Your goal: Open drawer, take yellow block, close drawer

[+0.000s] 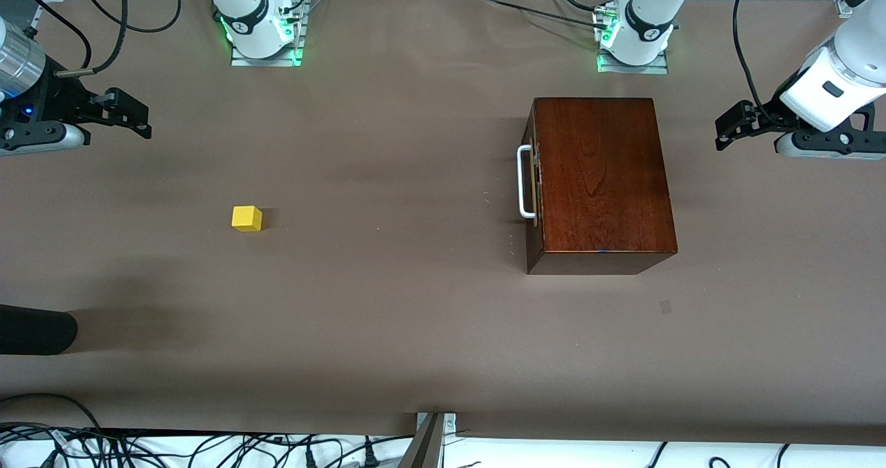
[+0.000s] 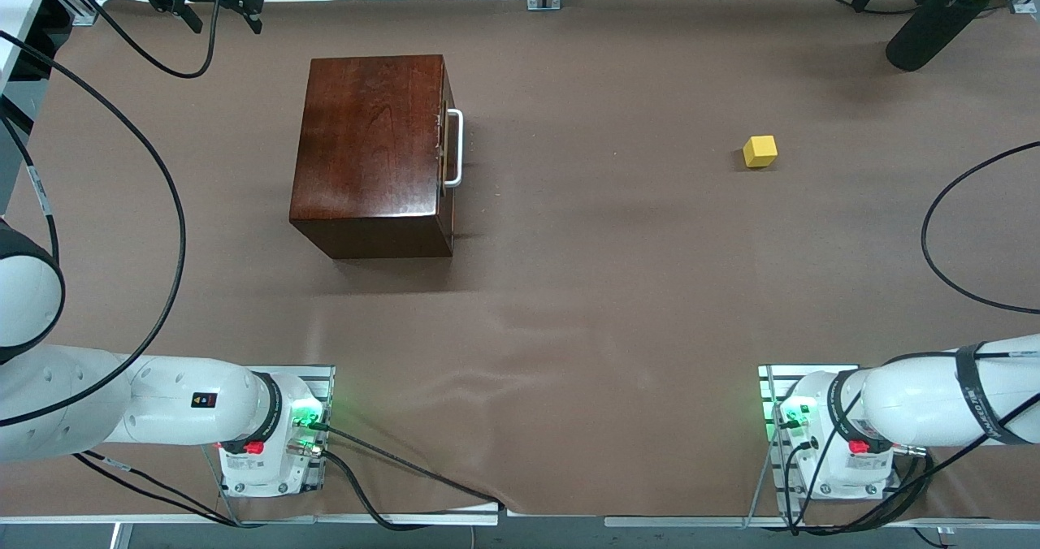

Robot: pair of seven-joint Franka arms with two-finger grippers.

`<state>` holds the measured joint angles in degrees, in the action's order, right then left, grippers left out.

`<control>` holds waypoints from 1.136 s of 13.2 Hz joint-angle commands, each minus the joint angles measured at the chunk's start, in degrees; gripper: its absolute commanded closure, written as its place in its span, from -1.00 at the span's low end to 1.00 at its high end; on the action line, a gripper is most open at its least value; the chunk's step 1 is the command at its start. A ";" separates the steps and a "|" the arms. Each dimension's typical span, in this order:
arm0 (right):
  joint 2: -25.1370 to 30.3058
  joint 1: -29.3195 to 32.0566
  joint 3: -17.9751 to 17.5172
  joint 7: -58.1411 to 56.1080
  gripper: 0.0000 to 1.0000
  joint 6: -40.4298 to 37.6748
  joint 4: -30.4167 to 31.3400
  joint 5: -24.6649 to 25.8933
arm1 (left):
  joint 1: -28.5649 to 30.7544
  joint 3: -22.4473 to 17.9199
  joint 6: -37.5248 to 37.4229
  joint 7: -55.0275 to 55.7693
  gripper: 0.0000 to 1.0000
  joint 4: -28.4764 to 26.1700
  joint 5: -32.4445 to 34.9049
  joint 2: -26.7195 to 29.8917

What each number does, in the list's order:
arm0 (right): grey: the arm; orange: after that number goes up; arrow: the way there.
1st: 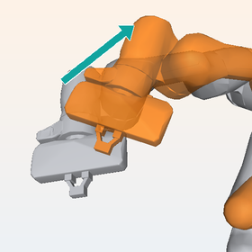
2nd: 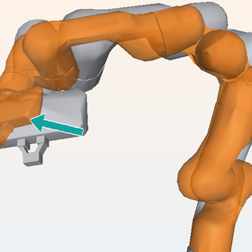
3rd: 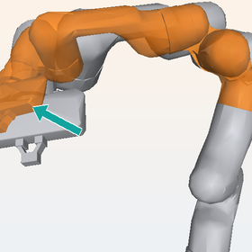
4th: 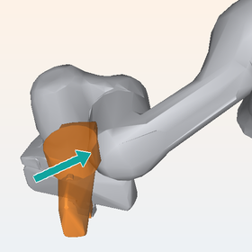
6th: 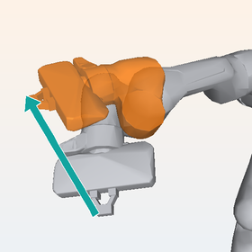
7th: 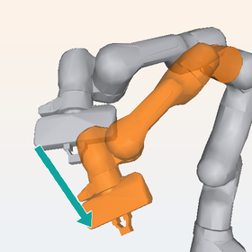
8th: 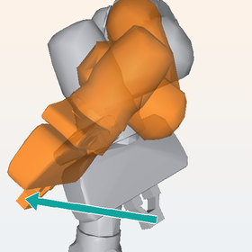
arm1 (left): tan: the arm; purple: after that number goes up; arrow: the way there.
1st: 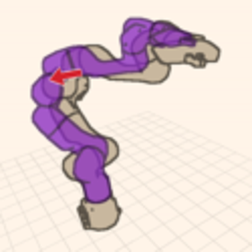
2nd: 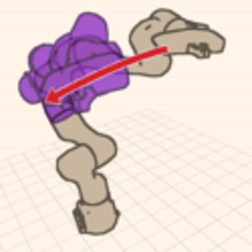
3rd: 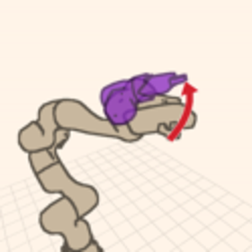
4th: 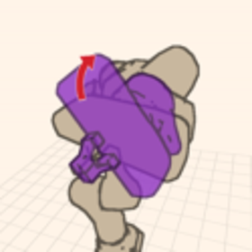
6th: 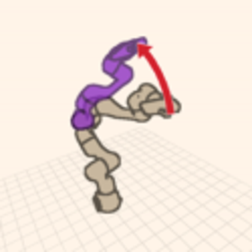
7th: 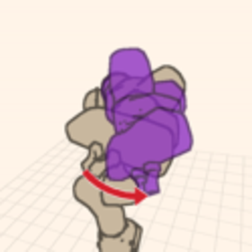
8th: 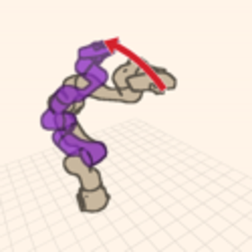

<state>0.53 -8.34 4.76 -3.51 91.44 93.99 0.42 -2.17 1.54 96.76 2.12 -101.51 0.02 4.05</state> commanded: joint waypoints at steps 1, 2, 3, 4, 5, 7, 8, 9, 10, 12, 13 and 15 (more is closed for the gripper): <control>-0.36 0.17 -0.19 0.08 -1.00 -1.35 -1.36 0.63 | -0.46 -0.13 -0.26 0.34 -1.00 3.07 1.21 -2.11; -0.36 0.25 -0.19 0.08 -1.00 -1.35 -1.36 0.63 | -0.55 -0.13 -0.26 0.26 -1.00 3.33 1.21 -2.55; -0.36 0.17 -0.19 0.08 -1.00 -1.35 -1.36 0.63 | -0.55 -0.05 -0.26 0.43 -1.00 4.12 1.29 -2.99; -0.36 0.17 -0.19 0.08 -1.00 -1.26 -1.36 0.63 | -0.55 -0.05 -0.26 0.43 -1.00 4.39 1.21 -3.34; -0.36 0.17 -0.19 0.08 -1.00 -1.26 -1.44 0.63 | -0.55 -0.05 -0.26 0.52 -1.00 4.65 1.03 -3.43; -0.45 0.17 -0.19 0.08 -1.00 -1.26 -1.44 0.63 | -0.46 -0.05 -0.35 0.52 -1.00 4.74 1.03 -3.70; -0.36 0.17 -0.19 0.08 -1.00 -1.26 -1.44 0.63 | -0.55 -0.05 -0.35 0.52 -1.00 4.83 1.29 -3.70; -0.45 0.17 -0.19 0.08 -1.00 -1.26 -1.44 0.63 | -0.64 -0.05 -0.35 0.52 -1.00 5.44 1.38 -3.87; -0.36 0.25 -0.19 0.08 -1.00 -1.18 -1.44 0.63 | -0.64 -0.05 -0.78 0.52 -1.00 5.62 1.38 -4.22; -0.36 0.17 -0.19 0.08 -1.00 -1.26 -1.44 0.63 | -0.64 -0.05 -0.96 0.52 -1.00 5.62 1.38 -4.31; -0.36 0.17 -0.19 0.08 -1.00 -1.26 -1.44 0.63 | -0.64 -0.05 -0.96 0.52 -1.00 5.71 1.38 -4.31; -0.45 0.17 -0.19 0.08 -1.00 -1.26 -1.44 0.63 | -0.73 0.04 -1.05 0.96 -1.00 5.62 1.30 -4.22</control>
<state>0.53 -8.34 4.76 -3.51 91.44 93.99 0.42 -2.28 1.59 96.81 2.12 -97.96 0.03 0.78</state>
